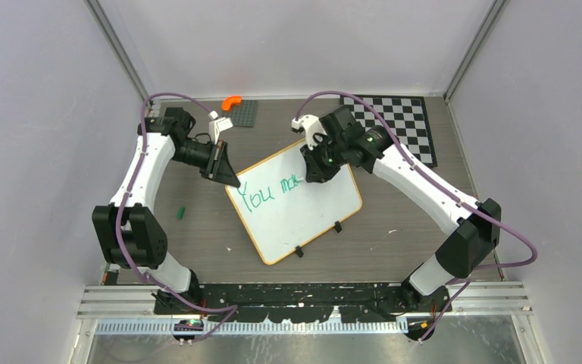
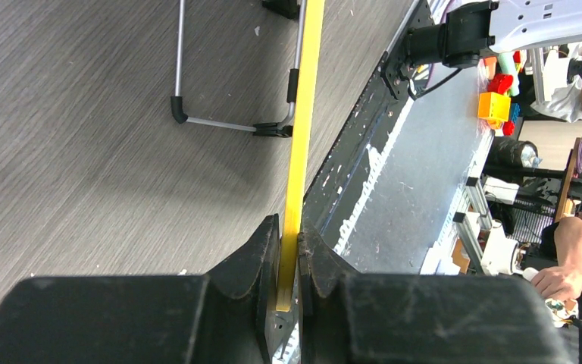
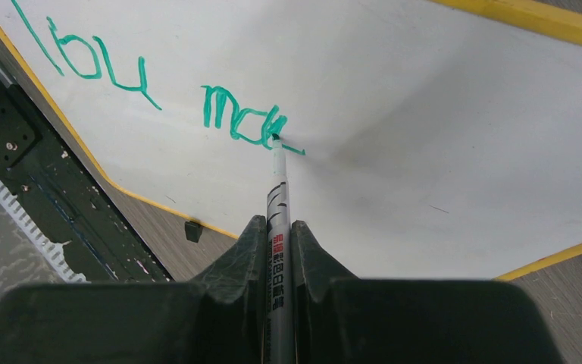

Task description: Write a sentence on the whiteboard

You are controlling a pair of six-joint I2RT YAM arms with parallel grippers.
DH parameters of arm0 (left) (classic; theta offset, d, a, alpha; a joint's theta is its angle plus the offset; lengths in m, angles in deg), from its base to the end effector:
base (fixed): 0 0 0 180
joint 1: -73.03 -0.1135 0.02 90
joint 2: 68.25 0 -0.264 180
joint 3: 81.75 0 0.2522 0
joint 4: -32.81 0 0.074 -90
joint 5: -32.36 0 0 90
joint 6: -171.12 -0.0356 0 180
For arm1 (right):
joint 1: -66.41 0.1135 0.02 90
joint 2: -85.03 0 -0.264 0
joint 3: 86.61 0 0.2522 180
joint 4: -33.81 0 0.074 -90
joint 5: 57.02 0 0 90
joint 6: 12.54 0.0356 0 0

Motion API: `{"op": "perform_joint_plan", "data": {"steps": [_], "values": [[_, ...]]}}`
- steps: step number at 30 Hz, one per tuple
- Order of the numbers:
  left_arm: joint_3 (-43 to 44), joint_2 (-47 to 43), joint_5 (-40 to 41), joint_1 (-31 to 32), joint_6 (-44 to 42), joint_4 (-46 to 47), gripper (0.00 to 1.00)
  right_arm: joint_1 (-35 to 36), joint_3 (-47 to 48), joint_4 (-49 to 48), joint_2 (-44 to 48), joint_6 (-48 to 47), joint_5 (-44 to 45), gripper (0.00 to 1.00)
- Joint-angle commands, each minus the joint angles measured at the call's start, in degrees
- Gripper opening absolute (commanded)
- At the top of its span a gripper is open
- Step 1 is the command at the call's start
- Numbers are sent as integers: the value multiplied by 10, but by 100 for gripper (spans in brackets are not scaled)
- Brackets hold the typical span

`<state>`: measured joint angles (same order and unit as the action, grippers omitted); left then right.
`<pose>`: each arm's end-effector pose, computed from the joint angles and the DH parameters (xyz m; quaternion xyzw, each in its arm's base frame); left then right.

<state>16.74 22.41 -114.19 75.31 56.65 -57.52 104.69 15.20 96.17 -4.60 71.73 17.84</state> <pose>0.2837 -0.0410 0.3190 0.2334 0.8478 -0.4528 0.1475 0.2566 0.2143 0.3475 -0.3908 0.8473 0.2135 0.2893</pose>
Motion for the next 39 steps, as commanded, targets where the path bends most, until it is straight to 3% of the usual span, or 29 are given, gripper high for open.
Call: {"op": "perform_joint_plan", "data": {"steps": [1,12,39], "values": [[7,6,14,10,4,17,0,-14,11,-15,14,-8,26,0],[8,6,13,10,1,16,0,-15,23,6,47,-16,-12,0],[6,8,12,10,-2,17,0,-40,26,-1,13,-31,35,0]]}}
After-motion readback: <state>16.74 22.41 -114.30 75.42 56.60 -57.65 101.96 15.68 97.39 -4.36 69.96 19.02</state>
